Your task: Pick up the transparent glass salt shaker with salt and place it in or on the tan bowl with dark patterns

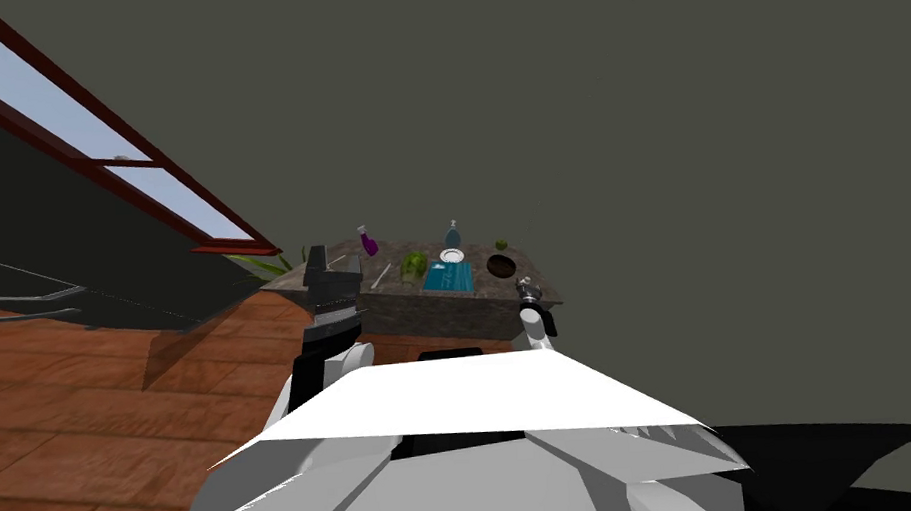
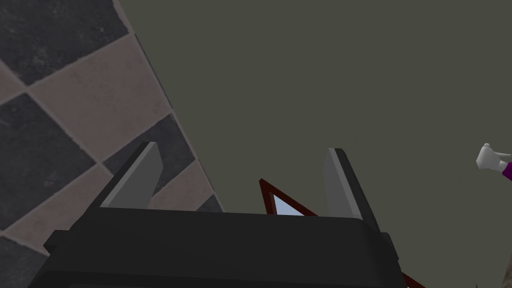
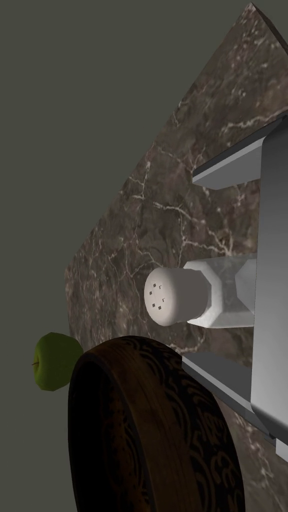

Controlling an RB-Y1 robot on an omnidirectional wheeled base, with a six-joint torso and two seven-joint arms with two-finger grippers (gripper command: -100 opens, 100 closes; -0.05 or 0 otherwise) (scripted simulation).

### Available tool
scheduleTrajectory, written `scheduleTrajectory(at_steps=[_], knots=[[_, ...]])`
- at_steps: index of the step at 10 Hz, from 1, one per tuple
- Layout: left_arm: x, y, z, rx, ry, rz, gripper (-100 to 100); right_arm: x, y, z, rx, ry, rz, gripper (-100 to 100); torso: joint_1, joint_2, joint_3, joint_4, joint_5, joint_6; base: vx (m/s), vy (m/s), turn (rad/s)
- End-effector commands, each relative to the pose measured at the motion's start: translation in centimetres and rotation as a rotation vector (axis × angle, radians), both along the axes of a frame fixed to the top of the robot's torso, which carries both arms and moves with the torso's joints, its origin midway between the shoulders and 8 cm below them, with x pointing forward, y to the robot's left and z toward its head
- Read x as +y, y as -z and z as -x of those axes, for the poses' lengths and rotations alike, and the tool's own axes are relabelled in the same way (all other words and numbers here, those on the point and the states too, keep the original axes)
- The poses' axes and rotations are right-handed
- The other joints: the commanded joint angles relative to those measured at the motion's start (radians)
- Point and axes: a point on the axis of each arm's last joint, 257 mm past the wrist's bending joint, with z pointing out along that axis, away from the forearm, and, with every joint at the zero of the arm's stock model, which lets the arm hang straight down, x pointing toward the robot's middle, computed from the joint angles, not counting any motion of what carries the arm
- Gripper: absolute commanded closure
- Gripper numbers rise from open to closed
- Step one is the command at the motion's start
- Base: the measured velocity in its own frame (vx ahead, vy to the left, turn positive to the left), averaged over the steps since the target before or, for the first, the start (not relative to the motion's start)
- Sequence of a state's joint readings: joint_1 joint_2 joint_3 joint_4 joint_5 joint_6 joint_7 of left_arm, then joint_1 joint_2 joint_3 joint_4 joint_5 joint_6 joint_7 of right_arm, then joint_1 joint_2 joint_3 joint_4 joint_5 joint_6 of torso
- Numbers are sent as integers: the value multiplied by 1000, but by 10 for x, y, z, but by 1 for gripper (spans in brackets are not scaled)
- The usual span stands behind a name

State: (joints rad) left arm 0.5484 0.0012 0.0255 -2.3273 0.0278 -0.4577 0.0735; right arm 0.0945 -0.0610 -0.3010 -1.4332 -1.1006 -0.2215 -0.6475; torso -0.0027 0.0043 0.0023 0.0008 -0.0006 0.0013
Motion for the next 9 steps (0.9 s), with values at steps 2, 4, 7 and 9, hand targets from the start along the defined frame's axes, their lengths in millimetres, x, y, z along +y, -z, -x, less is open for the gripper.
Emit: scheduleTrajectory(at_steps=[2,4,7,9], knots=[[0,0,0,0,0,0,0,5,1,-17,5,6,-7,-100,0,-1,0,0,0,0,-62,-36,40],[0,0,0,0,0,0,0,10,4,-25,13,8,-13,-100,0,-2,-1,0,0,0,-51,-29,37],[0,0,0,0,0,0,0,17,9,-34,20,7,-26,-100,0,-1,0,0,0,0,-57,-34,38],[0,0,0,0,0,0,0,17,8,-35,21,6,-26,100,2,-4,-2,-1,0,0,0,0,0]])
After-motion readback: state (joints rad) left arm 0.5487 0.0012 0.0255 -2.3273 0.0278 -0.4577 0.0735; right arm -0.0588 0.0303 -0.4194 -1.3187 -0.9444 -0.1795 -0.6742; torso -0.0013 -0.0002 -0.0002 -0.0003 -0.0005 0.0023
